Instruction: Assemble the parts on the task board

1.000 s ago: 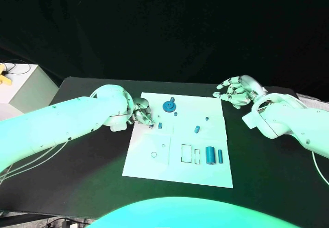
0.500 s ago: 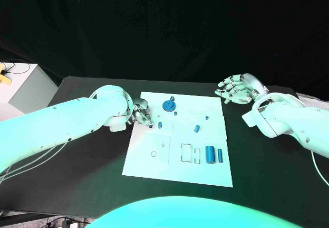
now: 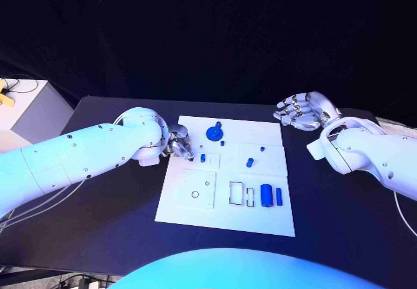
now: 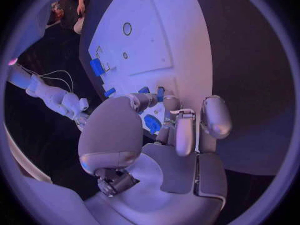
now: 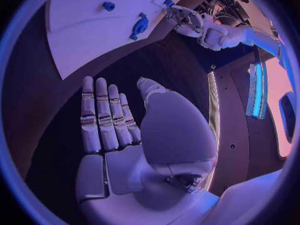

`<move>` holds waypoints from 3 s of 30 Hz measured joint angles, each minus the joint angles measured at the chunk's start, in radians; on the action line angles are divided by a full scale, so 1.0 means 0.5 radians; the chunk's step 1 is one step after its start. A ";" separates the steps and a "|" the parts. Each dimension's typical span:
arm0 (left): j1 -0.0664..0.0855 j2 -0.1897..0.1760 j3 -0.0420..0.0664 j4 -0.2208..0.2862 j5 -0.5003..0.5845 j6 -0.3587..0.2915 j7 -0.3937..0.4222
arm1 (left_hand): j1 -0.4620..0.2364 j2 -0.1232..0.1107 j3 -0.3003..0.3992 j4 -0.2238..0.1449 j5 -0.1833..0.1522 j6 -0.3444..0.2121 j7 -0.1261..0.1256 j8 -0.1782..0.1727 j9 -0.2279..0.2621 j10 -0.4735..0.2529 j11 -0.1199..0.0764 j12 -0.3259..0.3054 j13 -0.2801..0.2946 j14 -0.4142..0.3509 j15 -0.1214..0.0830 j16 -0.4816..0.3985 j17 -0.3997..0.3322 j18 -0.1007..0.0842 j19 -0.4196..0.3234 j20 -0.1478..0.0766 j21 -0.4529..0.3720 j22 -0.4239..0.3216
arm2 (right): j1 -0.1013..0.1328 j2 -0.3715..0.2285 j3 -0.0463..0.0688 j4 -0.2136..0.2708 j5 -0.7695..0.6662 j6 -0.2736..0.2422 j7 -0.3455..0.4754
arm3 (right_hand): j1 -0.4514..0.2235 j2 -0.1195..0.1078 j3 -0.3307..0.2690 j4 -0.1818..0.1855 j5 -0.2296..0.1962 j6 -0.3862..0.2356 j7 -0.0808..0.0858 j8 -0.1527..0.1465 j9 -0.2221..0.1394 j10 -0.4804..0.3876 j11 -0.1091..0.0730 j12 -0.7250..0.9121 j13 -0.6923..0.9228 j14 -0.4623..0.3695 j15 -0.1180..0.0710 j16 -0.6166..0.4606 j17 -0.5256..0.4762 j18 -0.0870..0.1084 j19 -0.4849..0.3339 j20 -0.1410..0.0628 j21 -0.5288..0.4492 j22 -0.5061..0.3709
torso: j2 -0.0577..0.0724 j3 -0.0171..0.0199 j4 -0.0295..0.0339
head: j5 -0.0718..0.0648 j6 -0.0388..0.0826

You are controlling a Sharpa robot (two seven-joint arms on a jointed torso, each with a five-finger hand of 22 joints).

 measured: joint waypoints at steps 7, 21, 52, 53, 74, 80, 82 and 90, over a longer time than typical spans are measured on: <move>0.000 0.001 0.000 0.000 -0.012 0.004 0.002 | 0.001 0.001 0.000 0.000 0.000 0.000 0.000 -0.001 0.000 0.000 0.000 0.000 0.000 0.000 0.000 0.000 0.000 0.000 0.000 0.000 0.000 0.000 | -0.001 0.000 0.000 -0.002 0.025 0.000 0.023 | 0.000 0.000 0.009 -0.002 0.000 0.000 0.000 -0.010 -0.010 0.000 0.000 -0.011 -0.037 -0.008 0.008 -0.033 -0.032 0.000 -0.011 0.012 0.000 -0.047 | 0.000 -0.0002 -0.001 | 0.000 -0.003; 0.001 0.006 0.001 0.002 -0.031 0.018 0.002 | 0.002 0.002 0.000 0.000 -0.004 0.004 -0.003 -0.007 0.000 0.010 -0.005 0.000 0.002 0.000 0.000 0.000 0.000 0.000 0.007 -0.007 0.000 0.007 | -0.002 0.003 0.000 -0.009 0.057 0.002 0.052 | 0.000 0.000 0.022 -0.011 0.008 0.000 0.000 -0.021 -0.031 -0.015 0.028 -0.111 -0.175 -0.072 0.050 -0.164 -0.188 -0.001 -0.100 0.050 0.000 -0.217 | 0.000 0.0004 0.000 | -0.002 -0.009; 0.004 0.044 0.000 -0.038 -0.001 0.011 -0.014 | -0.212 -0.017 0.120 -0.138 -0.023 0.062 -0.032 0.025 -0.005 0.075 -0.034 0.000 0.023 0.007 -0.021 0.008 0.000 0.000 0.022 -0.022 0.000 0.020 | -0.004 0.003 0.000 -0.009 0.072 0.006 0.061 | 0.000 0.000 0.022 -0.011 0.016 0.000 0.000 -0.029 -0.039 -0.022 0.035 -0.127 -0.196 -0.079 0.057 -0.179 -0.220 -0.001 -0.107 0.057 0.000 -0.248 | 0.000 0.0002 -0.001 | -0.009 -0.014; 0.004 0.044 0.000 -0.038 0.000 0.011 -0.015 | -0.212 -0.017 0.120 -0.138 -0.023 0.062 -0.033 0.025 -0.005 0.075 -0.034 0.000 0.023 0.007 -0.021 0.008 0.000 0.000 0.022 -0.022 0.000 0.020 | -0.004 0.003 0.000 -0.009 0.072 0.006 0.061 | 0.000 0.000 0.022 -0.011 0.016 0.000 0.000 -0.029 -0.038 -0.022 0.035 -0.127 -0.196 -0.079 0.057 -0.179 -0.220 -0.001 -0.107 0.057 0.000 -0.248 | 0.000 0.0002 -0.001 | -0.009 -0.014; 0.002 0.038 -0.004 -0.033 -0.038 0.019 -0.020 | -0.124 -0.036 0.121 -0.137 0.014 0.056 -0.037 0.028 -0.008 0.081 -0.028 -0.008 0.054 0.000 -0.028 0.016 0.000 -0.033 0.050 -0.036 0.025 0.067 | -0.005 0.003 0.000 -0.009 0.074 0.012 0.060 | 0.000 0.000 0.021 -0.011 0.016 0.000 0.000 -0.029 -0.040 -0.021 0.035 -0.135 -0.200 -0.079 0.057 -0.187 -0.229 -0.001 -0.107 0.057 0.000 -0.256 | -0.001 0.0002 0.000 | -0.007 -0.014; 0.001 0.036 -0.005 -0.025 -0.067 0.024 -0.024 | -0.124 -0.036 0.126 -0.132 0.014 0.056 -0.036 0.029 -0.008 0.108 -0.037 0.006 0.078 0.000 -0.028 0.027 0.000 -0.033 0.065 -0.036 0.041 0.100 | -0.006 0.002 0.000 -0.009 0.076 0.015 0.060 | 0.000 0.000 0.021 -0.011 0.016 0.000 0.000 -0.029 -0.040 -0.021 0.035 -0.135 -0.200 -0.079 0.057 -0.187 -0.233 -0.001 -0.107 0.057 0.000 -0.260 | 0.000 -0.0002 0.000 | -0.007 -0.014; 0.000 0.036 -0.005 -0.022 -0.075 0.024 -0.024 | -0.124 -0.036 0.130 -0.128 0.020 0.058 -0.036 0.030 -0.008 0.120 -0.040 0.018 0.090 0.000 -0.028 0.034 0.000 -0.033 0.069 -0.040 0.054 0.111 | -0.006 0.002 0.000 -0.009 0.076 0.015 0.060 | 0.000 0.000 0.021 -0.011 0.016 0.000 0.000 -0.028 -0.040 -0.021 0.035 -0.135 -0.199 -0.079 0.057 -0.187 -0.233 -0.001 -0.107 0.057 0.000 -0.260 | 0.000 -0.0004 0.000 | -0.007 -0.014; -0.002 0.036 -0.006 -0.014 -0.100 0.024 -0.026 | -0.124 -0.036 0.136 -0.122 0.050 0.065 -0.029 0.042 -0.008 0.143 -0.044 0.031 0.119 0.000 -0.028 0.035 0.000 -0.033 0.083 -0.039 0.062 0.129 | -0.006 0.001 0.000 -0.009 0.078 0.019 0.060 | -0.008 -0.008 0.021 -0.011 0.016 0.000 0.000 -0.028 -0.042 -0.021 0.035 -0.135 -0.202 -0.079 0.057 -0.187 -0.236 -0.001 -0.107 0.057 0.000 -0.263 | 0.000 -0.0004 0.000 | -0.007 -0.014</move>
